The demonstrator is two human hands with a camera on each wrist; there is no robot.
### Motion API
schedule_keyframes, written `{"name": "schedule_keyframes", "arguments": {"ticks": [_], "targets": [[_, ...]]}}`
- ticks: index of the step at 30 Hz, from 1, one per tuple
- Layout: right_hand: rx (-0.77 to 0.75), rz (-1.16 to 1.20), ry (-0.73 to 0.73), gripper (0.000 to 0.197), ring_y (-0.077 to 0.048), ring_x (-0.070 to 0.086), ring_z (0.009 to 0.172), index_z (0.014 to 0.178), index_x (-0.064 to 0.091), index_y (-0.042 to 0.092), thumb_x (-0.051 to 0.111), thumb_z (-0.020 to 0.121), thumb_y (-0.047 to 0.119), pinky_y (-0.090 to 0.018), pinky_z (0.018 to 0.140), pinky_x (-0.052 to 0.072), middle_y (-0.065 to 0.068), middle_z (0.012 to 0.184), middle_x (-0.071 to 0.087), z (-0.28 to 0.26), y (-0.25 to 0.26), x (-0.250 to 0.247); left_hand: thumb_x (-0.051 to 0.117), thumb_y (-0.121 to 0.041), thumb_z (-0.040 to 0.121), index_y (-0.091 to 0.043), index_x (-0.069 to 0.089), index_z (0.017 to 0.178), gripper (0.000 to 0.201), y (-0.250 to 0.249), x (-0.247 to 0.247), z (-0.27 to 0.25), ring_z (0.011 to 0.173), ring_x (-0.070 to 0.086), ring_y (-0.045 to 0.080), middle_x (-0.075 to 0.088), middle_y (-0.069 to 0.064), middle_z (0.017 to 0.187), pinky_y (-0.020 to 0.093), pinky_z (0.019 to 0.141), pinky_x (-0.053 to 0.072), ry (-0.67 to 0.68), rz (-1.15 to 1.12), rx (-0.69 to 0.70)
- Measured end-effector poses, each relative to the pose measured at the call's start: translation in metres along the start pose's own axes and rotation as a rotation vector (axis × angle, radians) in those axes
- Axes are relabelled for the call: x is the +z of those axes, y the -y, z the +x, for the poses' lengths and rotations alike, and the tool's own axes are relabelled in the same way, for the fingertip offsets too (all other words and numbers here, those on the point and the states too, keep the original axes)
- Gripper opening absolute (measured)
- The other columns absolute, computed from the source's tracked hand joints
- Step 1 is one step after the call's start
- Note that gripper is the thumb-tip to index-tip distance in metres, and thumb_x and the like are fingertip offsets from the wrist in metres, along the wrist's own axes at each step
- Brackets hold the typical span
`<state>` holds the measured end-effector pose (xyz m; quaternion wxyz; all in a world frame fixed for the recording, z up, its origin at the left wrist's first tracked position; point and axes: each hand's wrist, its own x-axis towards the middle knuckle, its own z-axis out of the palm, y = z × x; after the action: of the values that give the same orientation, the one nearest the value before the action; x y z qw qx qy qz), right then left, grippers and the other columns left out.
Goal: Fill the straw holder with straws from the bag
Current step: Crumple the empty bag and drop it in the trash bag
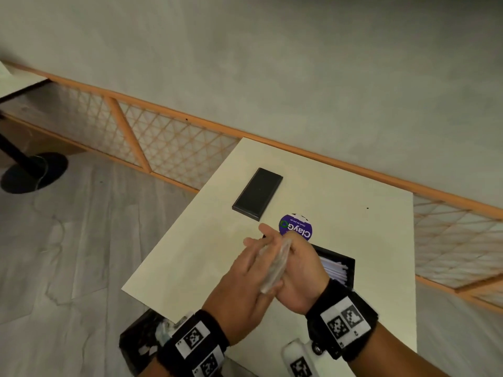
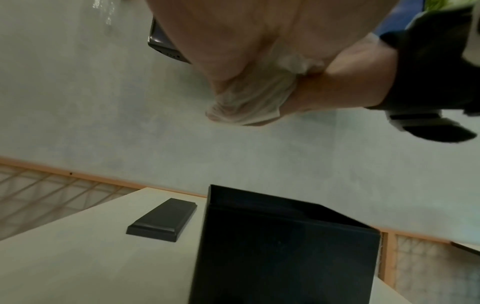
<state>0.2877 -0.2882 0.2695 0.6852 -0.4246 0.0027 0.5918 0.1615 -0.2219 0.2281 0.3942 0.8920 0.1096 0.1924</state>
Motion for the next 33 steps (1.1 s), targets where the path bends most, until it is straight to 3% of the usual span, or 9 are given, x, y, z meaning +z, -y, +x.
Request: {"name": "schedule_keyframes", "arguments": {"ticks": [2, 6, 10, 13, 18, 23, 26, 28, 33], "targets": [[0.030, 0.003, -0.002, 0.056, -0.038, 0.062, 0.115, 0.133, 0.058, 0.009, 0.057, 0.083, 0.034, -0.047, 0.095, 0.048, -0.027, 0.129, 0.063, 0.006, -0.004, -0.001, 0.051, -0.020, 0.102, -0.048, 0.014, 0.159, 0.074, 0.014, 0.006, -0.004, 0.132, 0.048, 0.011, 0.040, -0.003, 0.150, 0.028, 0.106, 0.046, -0.073, 0.086, -0.018], [0.150, -0.063, 0.154, 0.032, -0.029, 0.059, 0.097, 0.104, 0.059, 0.008, 0.059, 0.085, 0.034, -0.044, 0.087, 0.048, -0.017, 0.103, 0.058, 0.022, -0.014, 0.000, 0.057, -0.004, 0.091, -0.045, 0.029, 0.155, 0.080, 0.035, 0.004, -0.007, 0.120, 0.057, 0.016, 0.051, 0.002, 0.138, 0.025, 0.100, 0.049, -0.184, 0.095, -0.089], [0.182, -0.448, 0.119, 0.046, -0.027, 0.067, 0.082, 0.114, 0.064, 0.005, 0.049, 0.087, 0.039, -0.043, 0.078, 0.058, -0.016, 0.095, 0.065, 0.043, -0.039, 0.010, 0.031, -0.041, 0.082, -0.028, 0.063, 0.119, 0.051, 0.057, -0.021, -0.005, 0.102, 0.060, 0.013, 0.052, -0.005, 0.123, 0.030, 0.088, 0.054, -0.153, -0.089, -0.356], [0.232, -0.671, 0.103, 0.059, -0.032, 0.069, 0.092, 0.126, 0.059, 0.000, 0.048, 0.088, 0.042, -0.051, 0.093, 0.054, -0.020, 0.105, 0.068, 0.060, -0.063, 0.027, 0.027, -0.034, 0.080, -0.024, 0.059, 0.087, 0.034, 0.083, -0.034, -0.018, 0.086, 0.058, 0.017, 0.056, -0.001, 0.100, 0.036, 0.077, 0.052, -0.209, -0.163, -0.418], [0.216, -1.053, 0.078, 0.028, -0.023, 0.074, 0.096, 0.120, 0.067, 0.021, 0.048, 0.103, 0.032, -0.048, 0.098, 0.055, -0.005, 0.106, 0.076, 0.078, -0.088, 0.050, 0.041, -0.011, 0.090, -0.026, 0.048, 0.072, 0.024, 0.137, -0.068, -0.045, 0.073, 0.053, 0.016, 0.053, -0.007, 0.075, 0.036, 0.069, 0.046, -0.344, -0.283, -0.462], [0.162, -1.173, 0.054, 0.022, -0.014, 0.073, 0.097, 0.116, 0.069, 0.029, 0.055, 0.100, 0.024, -0.044, 0.097, 0.055, 0.004, 0.104, 0.076, 0.076, -0.097, 0.054, 0.042, -0.028, 0.093, -0.022, 0.041, 0.065, 0.028, 0.235, -0.130, -0.100, 0.063, 0.041, 0.016, 0.044, -0.008, 0.064, 0.032, 0.062, 0.035, -0.729, -0.371, -0.936], [0.161, -1.149, 0.000, 0.020, -0.018, 0.074, 0.096, 0.113, 0.071, 0.027, 0.059, 0.097, 0.025, -0.047, 0.097, 0.055, 0.002, 0.102, 0.077, 0.076, -0.104, 0.051, 0.043, -0.016, 0.096, -0.016, 0.055, 0.078, 0.022, 0.308, -0.154, -0.155, 0.074, 0.048, 0.018, 0.050, -0.001, 0.078, 0.031, 0.067, 0.039, -0.688, -0.279, -1.229], [0.182, -1.124, 0.004, 0.037, -0.021, 0.075, 0.097, 0.109, 0.074, 0.032, 0.070, 0.081, 0.056, -0.042, 0.091, 0.060, 0.002, 0.102, 0.077, 0.079, -0.109, 0.049, 0.044, -0.012, 0.101, -0.009, 0.067, 0.111, 0.025, 0.357, -0.154, -0.192, 0.096, 0.060, 0.026, 0.064, 0.005, 0.108, 0.032, 0.079, 0.048, -0.506, -0.227, -1.456], [0.272, -1.107, -0.031, 0.085, -0.022, 0.076, 0.095, 0.103, 0.073, 0.046, 0.076, 0.030, 0.090, -0.026, 0.075, 0.062, -0.002, 0.107, 0.077, 0.083, -0.116, 0.027, 0.050, -0.024, 0.106, -0.007, 0.029, 0.156, 0.057, 0.403, -0.117, -0.247, 0.139, 0.046, 0.038, 0.043, 0.019, 0.155, 0.040, 0.112, 0.037, -0.336, -0.215, -1.653]]}}
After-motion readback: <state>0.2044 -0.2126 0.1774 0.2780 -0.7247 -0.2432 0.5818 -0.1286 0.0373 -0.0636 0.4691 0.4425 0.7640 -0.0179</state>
